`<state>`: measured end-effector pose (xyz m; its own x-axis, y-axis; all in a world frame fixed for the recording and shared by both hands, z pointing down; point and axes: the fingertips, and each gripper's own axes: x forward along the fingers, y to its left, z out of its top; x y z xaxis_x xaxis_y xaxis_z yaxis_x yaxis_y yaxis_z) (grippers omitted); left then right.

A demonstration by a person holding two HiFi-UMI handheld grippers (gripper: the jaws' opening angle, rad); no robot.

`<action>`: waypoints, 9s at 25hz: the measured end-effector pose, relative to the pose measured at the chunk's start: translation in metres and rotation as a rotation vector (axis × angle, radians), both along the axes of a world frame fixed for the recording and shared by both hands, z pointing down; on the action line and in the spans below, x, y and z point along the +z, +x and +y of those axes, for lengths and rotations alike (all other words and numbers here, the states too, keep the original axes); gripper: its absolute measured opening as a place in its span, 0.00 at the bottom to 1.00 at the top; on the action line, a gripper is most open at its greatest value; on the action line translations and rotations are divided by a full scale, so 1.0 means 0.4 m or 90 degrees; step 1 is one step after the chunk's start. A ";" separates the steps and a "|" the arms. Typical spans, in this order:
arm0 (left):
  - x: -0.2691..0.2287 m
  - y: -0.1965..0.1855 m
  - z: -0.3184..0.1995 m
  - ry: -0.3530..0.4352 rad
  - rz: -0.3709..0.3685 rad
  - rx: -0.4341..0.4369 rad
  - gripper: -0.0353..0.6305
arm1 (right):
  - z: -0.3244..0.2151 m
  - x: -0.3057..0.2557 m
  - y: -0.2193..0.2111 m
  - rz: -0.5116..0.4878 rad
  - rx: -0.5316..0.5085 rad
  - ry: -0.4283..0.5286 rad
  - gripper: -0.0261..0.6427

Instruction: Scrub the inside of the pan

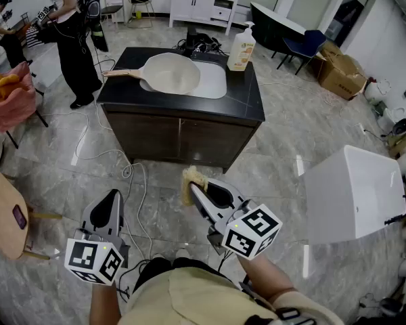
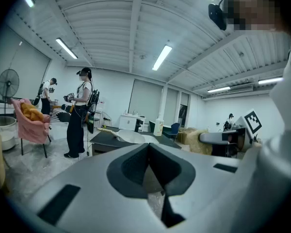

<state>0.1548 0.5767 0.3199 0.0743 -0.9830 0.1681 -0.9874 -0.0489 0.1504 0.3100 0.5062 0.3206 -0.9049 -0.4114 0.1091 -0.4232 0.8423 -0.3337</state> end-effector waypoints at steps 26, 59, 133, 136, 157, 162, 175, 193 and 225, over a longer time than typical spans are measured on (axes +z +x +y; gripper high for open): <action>0.028 -0.343 -0.290 0.019 0.013 0.167 0.07 | -0.197 0.031 -0.369 0.053 0.093 -0.006 0.15; 0.143 -0.620 -0.680 -0.056 -0.008 0.306 0.08 | -0.695 0.108 -0.595 0.126 0.246 0.009 0.15; 0.513 -0.604 -1.560 -0.423 -0.456 0.595 0.37 | -1.798 0.552 -0.566 0.309 0.425 -0.154 0.15; 0.517 -0.603 -1.562 -0.432 -0.459 0.595 0.37 | -1.823 0.568 -0.551 0.328 0.432 -0.142 0.15; 0.518 -0.606 -1.563 -0.433 -0.432 0.587 0.37 | -1.901 0.604 -0.767 0.306 0.304 -0.124 0.15; 0.512 -0.607 -1.559 -0.428 -0.430 0.586 0.37 | -1.862 0.589 -0.835 0.292 0.235 -0.133 0.15; 0.511 -0.611 -1.561 -0.421 -0.406 0.584 0.37 | -1.709 0.574 -0.967 0.307 0.044 -0.134 0.14; 0.514 -0.611 -1.562 -0.432 -0.386 0.594 0.37 | -1.512 0.592 -0.974 0.360 -0.131 -0.189 0.14; 0.521 -0.604 -1.560 -0.502 -0.423 0.581 0.37 | -1.320 0.719 -0.677 0.709 -0.338 -0.304 0.14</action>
